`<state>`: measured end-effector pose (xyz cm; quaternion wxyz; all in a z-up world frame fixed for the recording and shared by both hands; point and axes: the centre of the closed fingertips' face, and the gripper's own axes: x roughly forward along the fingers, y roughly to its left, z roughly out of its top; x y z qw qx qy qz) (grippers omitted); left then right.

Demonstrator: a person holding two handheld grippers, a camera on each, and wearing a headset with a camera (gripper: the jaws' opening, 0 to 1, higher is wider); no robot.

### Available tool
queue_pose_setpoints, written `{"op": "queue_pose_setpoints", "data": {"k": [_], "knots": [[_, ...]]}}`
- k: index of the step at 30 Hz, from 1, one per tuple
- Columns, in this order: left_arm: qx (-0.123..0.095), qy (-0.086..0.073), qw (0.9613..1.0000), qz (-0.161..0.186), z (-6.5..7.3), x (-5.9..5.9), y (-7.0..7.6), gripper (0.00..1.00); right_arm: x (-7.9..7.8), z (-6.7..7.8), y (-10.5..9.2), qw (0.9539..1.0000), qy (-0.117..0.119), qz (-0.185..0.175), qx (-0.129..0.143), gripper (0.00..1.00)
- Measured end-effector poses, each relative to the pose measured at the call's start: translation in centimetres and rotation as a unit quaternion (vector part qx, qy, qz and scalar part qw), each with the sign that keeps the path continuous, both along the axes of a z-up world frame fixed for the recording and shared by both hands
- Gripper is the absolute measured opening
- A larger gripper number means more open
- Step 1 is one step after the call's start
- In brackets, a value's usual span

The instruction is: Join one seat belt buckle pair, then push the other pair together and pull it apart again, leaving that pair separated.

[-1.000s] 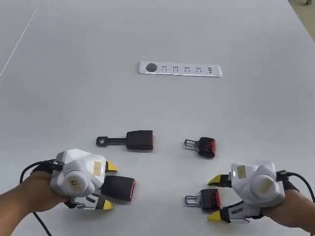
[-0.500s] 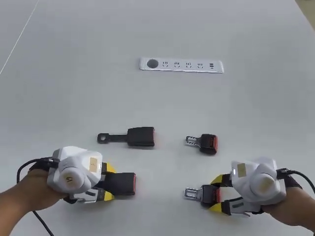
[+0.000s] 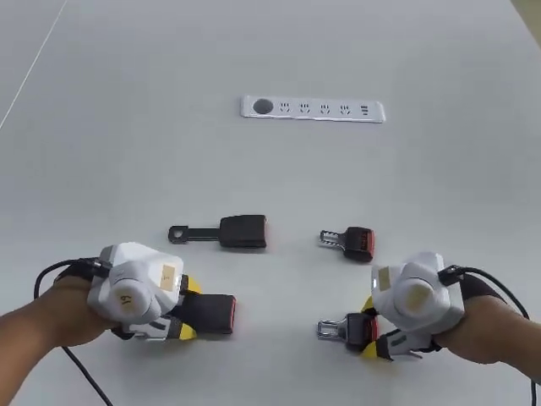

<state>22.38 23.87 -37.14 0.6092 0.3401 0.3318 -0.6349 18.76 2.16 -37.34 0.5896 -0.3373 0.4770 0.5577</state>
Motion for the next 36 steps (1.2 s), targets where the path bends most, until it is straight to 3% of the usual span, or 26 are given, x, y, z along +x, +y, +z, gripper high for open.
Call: {"op": "queue_pose_setpoints", "data": {"k": [5,10,23,36], "knots": [[0.001,0.001,1.0000,-0.002,-0.1,-0.2,0.0,0.32,0.0,0.0,0.2,0.9999,-0.006,0.002,-0.014,0.34],[0.003,0.002,1.0000,0.000,-0.2,-0.2,0.0,0.32,0.3,0.0,1.1,0.9999,-0.013,-0.010,0.005,0.34],[0.011,0.005,0.9999,0.004,-0.3,-0.4,0.0,0.32,1.1,0.0,5.3,0.9995,-0.019,0.003,0.025,0.34],[0.015,0.007,0.9998,0.007,-0.4,-0.4,-0.1,0.33,1.7,0.1,10.1,0.9971,-0.027,0.012,0.071,0.34]]}}
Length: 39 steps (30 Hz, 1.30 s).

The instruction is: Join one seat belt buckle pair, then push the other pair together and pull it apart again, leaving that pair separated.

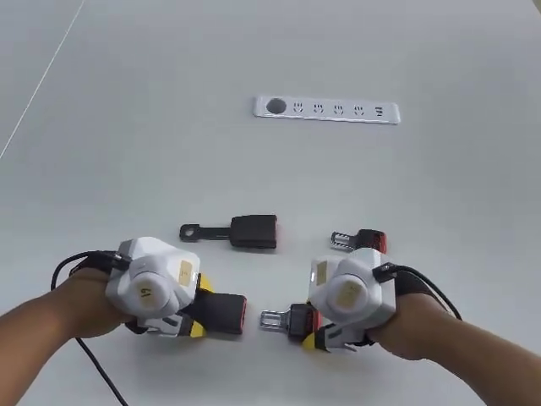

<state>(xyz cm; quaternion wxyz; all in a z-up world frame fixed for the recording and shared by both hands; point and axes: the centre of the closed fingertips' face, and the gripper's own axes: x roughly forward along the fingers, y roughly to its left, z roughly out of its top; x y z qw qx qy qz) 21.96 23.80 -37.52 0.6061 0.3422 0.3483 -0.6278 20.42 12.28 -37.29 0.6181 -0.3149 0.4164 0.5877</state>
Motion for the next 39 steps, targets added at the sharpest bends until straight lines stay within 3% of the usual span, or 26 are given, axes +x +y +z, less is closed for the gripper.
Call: {"op": "queue_pose_setpoints", "data": {"k": [16,39], "knots": [[0.000,0.001,1.0000,0.007,0.0,0.1,-0.1,0.33,0.4,0.1,3.4,0.9986,-0.006,-0.012,0.050,0.34],[-0.001,0.001,1.0000,-0.001,0.3,-0.2,-0.1,0.32,0.5,0.2,5.3,0.9975,-0.014,-0.038,0.057,0.33]]}}
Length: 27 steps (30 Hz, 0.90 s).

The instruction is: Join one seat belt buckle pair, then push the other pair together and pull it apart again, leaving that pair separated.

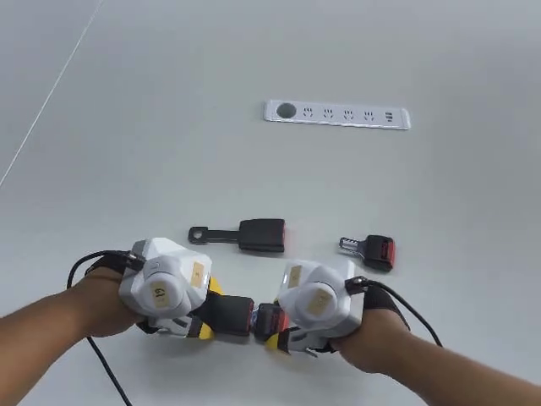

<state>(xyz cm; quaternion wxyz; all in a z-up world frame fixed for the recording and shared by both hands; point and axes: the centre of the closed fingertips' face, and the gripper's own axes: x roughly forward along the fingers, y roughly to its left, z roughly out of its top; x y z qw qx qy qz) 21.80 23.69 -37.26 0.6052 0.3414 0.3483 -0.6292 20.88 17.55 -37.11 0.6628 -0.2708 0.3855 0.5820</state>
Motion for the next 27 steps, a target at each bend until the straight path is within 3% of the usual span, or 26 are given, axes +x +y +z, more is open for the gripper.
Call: {"op": "queue_pose_setpoints", "data": {"k": [6,10,22,27], "knots": [[0.007,0.002,1.0000,0.005,0.08,-0.01,0.09,0.32,0.09,-0.07,-0.07,1.0000,0.000,-0.001,-0.002,0.33],[0.023,-0.001,0.9997,0.002,0.06,-0.09,0.11,0.32,0.14,-0.14,-0.06,1.0000,-0.001,0.001,-0.005,0.33],[0.007,0.000,1.0000,0.004,0.01,-0.15,0.69,0.32,0.10,-0.21,-0.09,0.9999,-0.008,0.011,-0.001,0.33],[0.002,0.000,1.0000,0.000,0.05,-0.23,0.75,0.32,0.00,0.01,-0.22,0.9995,-0.022,0.012,0.019,0.33]]}}
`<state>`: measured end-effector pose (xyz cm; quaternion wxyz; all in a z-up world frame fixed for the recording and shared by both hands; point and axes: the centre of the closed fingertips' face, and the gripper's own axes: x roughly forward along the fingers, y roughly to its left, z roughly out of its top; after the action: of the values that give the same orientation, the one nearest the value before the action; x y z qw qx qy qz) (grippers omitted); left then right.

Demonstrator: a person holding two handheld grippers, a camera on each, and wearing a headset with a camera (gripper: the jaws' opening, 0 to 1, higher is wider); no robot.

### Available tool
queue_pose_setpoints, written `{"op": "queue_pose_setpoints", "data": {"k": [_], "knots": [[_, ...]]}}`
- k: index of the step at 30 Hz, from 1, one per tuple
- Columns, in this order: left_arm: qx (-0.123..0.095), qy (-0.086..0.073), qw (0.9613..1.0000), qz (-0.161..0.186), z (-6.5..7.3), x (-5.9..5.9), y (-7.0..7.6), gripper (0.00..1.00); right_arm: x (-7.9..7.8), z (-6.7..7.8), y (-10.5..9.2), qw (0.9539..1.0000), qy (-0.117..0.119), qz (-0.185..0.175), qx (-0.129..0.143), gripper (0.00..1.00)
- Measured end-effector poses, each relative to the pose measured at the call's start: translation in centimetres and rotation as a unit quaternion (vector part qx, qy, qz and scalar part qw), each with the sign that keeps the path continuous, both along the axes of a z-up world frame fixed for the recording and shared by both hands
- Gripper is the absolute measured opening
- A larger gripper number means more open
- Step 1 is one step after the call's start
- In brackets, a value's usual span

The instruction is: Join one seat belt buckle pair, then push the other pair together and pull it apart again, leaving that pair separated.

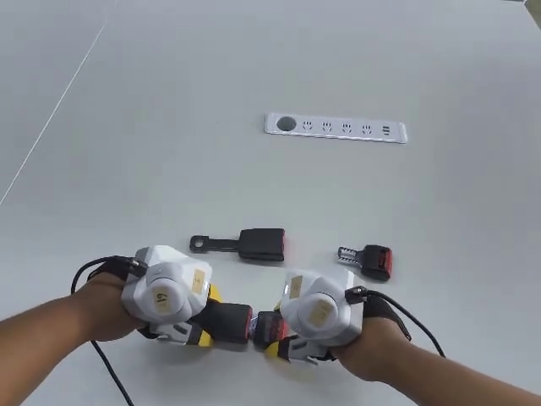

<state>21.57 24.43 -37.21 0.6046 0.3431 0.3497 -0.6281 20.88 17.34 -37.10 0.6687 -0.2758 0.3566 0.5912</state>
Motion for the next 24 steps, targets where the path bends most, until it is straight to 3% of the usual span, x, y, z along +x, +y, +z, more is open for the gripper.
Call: {"op": "queue_pose_setpoints", "data": {"k": [11,24], "knots": [[-0.035,0.009,0.9994,-0.003,-0.05,0.05,0.08,0.32,0.03,0.25,-0.07,0.9983,-0.032,0.009,0.049,0.32],[-0.061,0.014,0.9980,-0.005,0.00,0.02,-0.13,0.31,0.01,0.51,0.09,0.9957,-0.052,0.001,0.077,0.31]]}}
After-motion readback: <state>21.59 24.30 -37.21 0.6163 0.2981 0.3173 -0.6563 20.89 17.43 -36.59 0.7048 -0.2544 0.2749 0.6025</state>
